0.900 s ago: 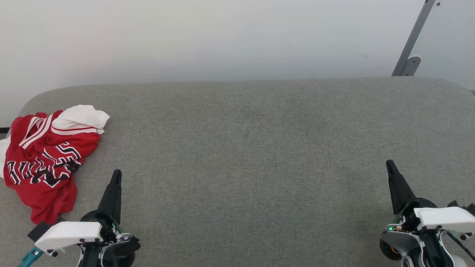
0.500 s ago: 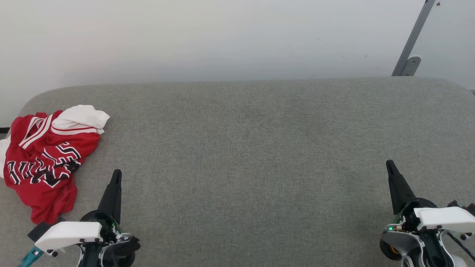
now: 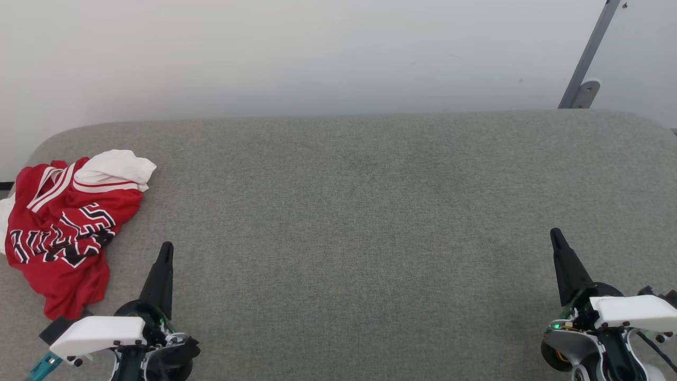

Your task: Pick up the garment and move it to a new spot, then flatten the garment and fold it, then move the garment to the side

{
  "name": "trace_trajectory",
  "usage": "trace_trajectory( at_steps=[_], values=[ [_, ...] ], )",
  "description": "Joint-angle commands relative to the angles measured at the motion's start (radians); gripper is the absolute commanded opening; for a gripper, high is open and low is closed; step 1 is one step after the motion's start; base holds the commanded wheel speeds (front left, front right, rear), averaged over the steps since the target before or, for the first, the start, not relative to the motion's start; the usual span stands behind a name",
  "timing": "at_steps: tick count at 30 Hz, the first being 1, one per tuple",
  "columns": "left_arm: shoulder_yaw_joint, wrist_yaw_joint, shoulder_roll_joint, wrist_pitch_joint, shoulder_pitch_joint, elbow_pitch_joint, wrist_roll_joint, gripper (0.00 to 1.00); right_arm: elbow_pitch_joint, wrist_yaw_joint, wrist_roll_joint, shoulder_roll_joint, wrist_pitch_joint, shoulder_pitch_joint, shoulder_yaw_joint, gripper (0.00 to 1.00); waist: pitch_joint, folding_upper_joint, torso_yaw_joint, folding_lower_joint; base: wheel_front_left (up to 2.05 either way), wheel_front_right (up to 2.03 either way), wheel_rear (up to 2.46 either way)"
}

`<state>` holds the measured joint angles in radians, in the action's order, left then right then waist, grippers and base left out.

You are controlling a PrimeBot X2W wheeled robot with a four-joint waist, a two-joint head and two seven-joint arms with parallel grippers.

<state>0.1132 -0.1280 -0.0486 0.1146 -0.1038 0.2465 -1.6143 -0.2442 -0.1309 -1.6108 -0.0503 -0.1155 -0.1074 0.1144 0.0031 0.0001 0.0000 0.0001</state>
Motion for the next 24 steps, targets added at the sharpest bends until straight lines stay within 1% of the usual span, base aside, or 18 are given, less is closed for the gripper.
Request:
trace_trajectory(
  at_steps=[1, 24],
  values=[
    [0.001, -0.005, -0.002, 0.002, -0.013, -0.001, 0.003, 0.0, -0.001, 0.0, -0.004, 0.001, 0.0, -0.004, 0.0, 0.0, 0.0, -0.0001, 0.0, -0.0001, 0.0, 0.0, 0.0],
    [0.001, -0.005, -0.002, 0.002, -0.013, -0.001, 0.003, 0.0, -0.001, 0.0, -0.004, 0.001, 0.0, -0.004, -0.001, 0.0, 0.0, -0.0001, 0.0, -0.0001, 0.0, 0.0, 0.0]
  ],
)
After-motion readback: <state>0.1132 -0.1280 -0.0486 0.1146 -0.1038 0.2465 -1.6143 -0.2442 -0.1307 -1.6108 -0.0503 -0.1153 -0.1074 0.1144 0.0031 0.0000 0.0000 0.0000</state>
